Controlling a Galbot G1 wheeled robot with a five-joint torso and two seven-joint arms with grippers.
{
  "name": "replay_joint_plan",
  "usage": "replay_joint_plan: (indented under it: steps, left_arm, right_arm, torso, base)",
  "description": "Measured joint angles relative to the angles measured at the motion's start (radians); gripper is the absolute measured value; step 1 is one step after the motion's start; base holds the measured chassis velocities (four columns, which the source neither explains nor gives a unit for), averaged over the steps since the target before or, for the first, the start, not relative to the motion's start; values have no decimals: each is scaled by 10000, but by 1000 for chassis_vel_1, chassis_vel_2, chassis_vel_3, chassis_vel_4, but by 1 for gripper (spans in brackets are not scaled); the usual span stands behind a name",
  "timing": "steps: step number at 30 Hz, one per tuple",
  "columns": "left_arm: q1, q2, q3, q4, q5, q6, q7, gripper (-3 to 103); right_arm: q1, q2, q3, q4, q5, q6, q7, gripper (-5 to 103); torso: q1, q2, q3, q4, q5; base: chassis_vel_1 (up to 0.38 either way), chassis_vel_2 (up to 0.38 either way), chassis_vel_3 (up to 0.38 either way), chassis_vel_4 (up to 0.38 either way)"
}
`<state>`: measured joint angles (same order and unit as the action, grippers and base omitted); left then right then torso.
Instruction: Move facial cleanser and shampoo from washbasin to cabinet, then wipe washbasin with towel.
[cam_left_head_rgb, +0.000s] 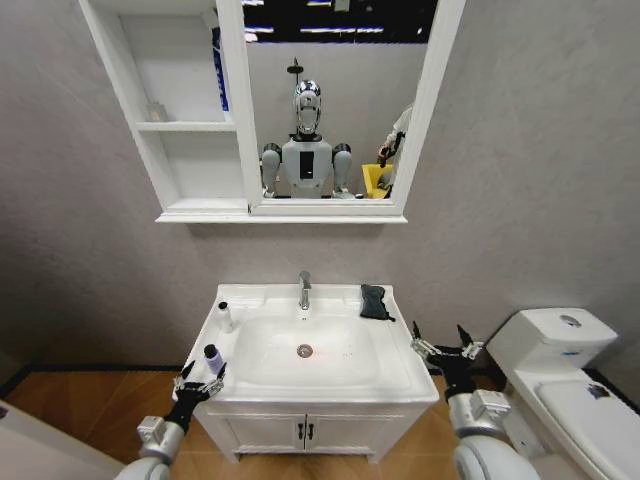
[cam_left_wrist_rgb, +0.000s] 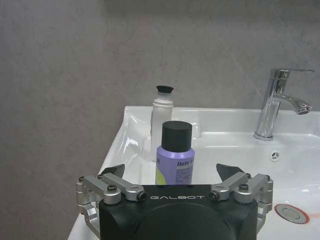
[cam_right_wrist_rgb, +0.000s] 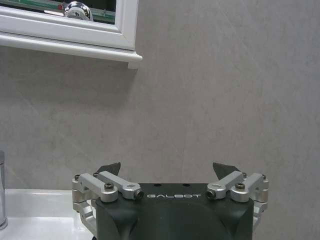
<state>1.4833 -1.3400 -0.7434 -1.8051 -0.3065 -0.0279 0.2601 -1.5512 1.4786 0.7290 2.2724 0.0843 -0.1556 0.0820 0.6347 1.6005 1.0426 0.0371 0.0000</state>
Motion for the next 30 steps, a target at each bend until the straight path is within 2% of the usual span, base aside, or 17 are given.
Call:
replay_joint_plan:
  steps: [4,6,12,19,20,22,23,25,29,30]
  left_arm:
    - [-104,16,0,20,-18,57,-87,100]
    - [-203,-10,26,-29,-22,305,-149,100]
    - [-356,-4,207,-6,58,579,-197,100]
    - [-508,-6,335,49,161,696,-336,100]
    - [-556,-12,389,67,187,730,-402,103]
    - [-599,-13,431,91,221,742,-460,100]
    - [-673,-13,492,149,290,752,-529,93]
    - [-702,-15,517,174,309,753,-557,93]
    - [-857,-46,659,250,370,875,-680,72]
    - [-857,-46,659,250,370,875,-680,72]
  right_arm:
    - [-7,-1,-4,-23,-3,0,1,100]
    - [32,15,-23,-65,-8,0,2,100]
    - [71,66,-48,-74,-1,0,2,100]
    - [146,20,14,-109,93,0,10,100]
    - [159,2,20,-130,111,0,11,100]
    - [167,-7,23,-149,126,0,10,100]
    - [194,-12,28,-178,157,0,12,100]
    - [211,-19,32,-189,174,0,13,100]
    - [361,-109,77,-287,288,-8,16,100]
    - [361,-109,77,-287,288,-8,16,100]
  torso:
    - [0,0,-1,-1,0]
    - [0,0,0,0,0]
    - [0,1,0,-1,0]
    - [0,0,-1,-1,0]
    - [0,0,-1,-1,0]
    - [0,0,-1,-1,0]
    - [0,1,0,-1,0]
    - [0,0,0,-1,0]
    - [0,1,-1,-1,0]
    - [0,1,-1,-1,0]
  base:
    - [0,0,0,0]
    - [0,0,0,0]
    - [0,0,0,0]
    - [0,0,0,0]
    - [0,0,0,0]
    - [0,0,0,0]
    - [0,0,0,0]
    - [0,0,0,0]
    - [0,0,0,0]
    - [0,0,0,0]
